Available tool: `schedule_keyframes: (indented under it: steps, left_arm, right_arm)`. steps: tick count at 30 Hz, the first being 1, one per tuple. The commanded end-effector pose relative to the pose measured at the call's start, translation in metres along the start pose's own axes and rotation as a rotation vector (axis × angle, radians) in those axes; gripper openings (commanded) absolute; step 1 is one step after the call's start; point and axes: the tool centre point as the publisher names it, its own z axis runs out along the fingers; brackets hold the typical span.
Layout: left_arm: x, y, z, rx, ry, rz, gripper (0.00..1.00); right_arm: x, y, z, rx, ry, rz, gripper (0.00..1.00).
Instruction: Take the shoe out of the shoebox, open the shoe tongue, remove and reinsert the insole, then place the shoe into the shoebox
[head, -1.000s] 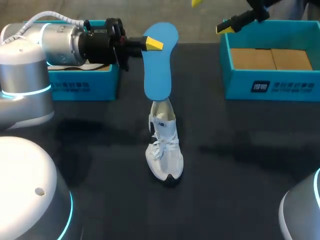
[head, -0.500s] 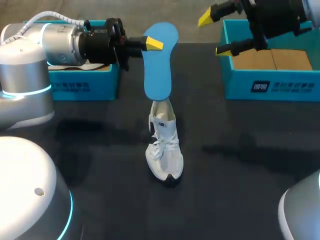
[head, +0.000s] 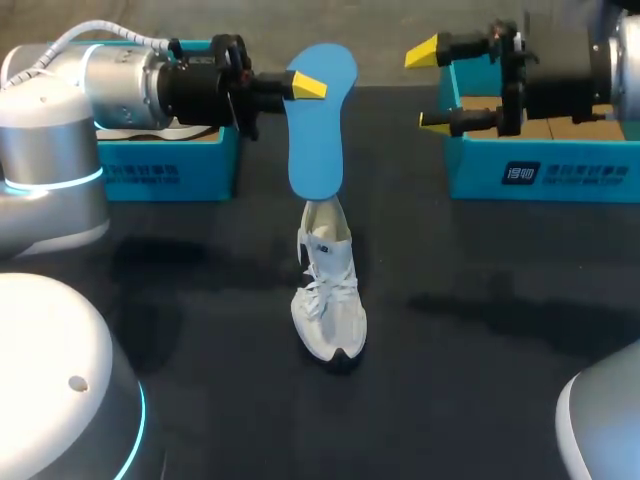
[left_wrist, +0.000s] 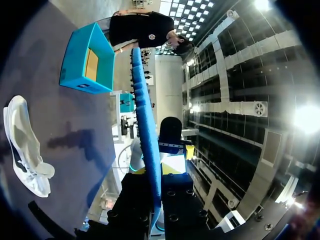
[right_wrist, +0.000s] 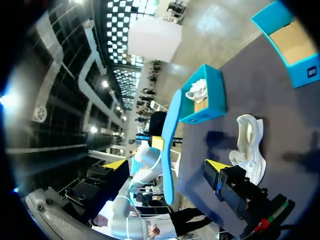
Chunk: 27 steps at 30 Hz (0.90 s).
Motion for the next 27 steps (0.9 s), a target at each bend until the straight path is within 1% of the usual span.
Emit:
schedule_keyframes:
  steps: [1, 14, 18, 20, 21, 22, 23, 24, 26, 27]
  left_arm:
    - [0.0, 0.0, -0.001, -0.001, -0.001, 0.002, 0.0]
    - [0.002, 0.0, -0.004, -0.002, -0.002, 0.007, 0.0]
    - [0.001, -0.002, -0.006, -0.023, -0.007, 0.034, 0.0]
    - [0.001, -0.004, -0.008, -0.038, -0.014, 0.115, 0.0]
    - [0.001, -0.006, -0.009, -0.024, -0.035, 0.191, 0.0]
    - [0.002, -0.006, -0.01, -0.031, -0.061, 0.267, 0.0]
    - [0.003, -0.007, -0.012, -0.004, -0.101, 0.383, 0.0]
    - [0.004, -0.008, -0.012, -0.012, -0.129, 0.497, 0.0]
    - [0.004, -0.009, -0.013, 0.016, -0.161, 0.648, 0.0]
    - [0.004, -0.009, -0.013, 0.016, -0.161, 0.648, 0.0]
  right_arm:
    - [-0.001, 0.0, 0.003, -0.001, 0.062, -0.008, 1.0]
    - [-0.004, -0.003, 0.01, 0.033, 0.06, 0.004, 1.0]
    - [-0.004, -0.003, 0.01, 0.033, 0.06, 0.004, 1.0]
    - [-0.004, -0.003, 0.01, 0.033, 0.06, 0.004, 1.0]
    - [-0.004, -0.003, 0.01, 0.033, 0.06, 0.004, 1.0]
    - [-0.004, -0.003, 0.01, 0.033, 0.06, 0.004, 1.0]
    - [-0.004, -0.003, 0.01, 0.033, 0.06, 0.004, 1.0]
    - [-0.004, -0.003, 0.01, 0.033, 0.06, 0.004, 1.0]
    - [-0.004, -0.003, 0.01, 0.033, 0.06, 0.004, 1.0]
    - [-0.004, -0.003, 0.01, 0.033, 0.06, 0.004, 1.0]
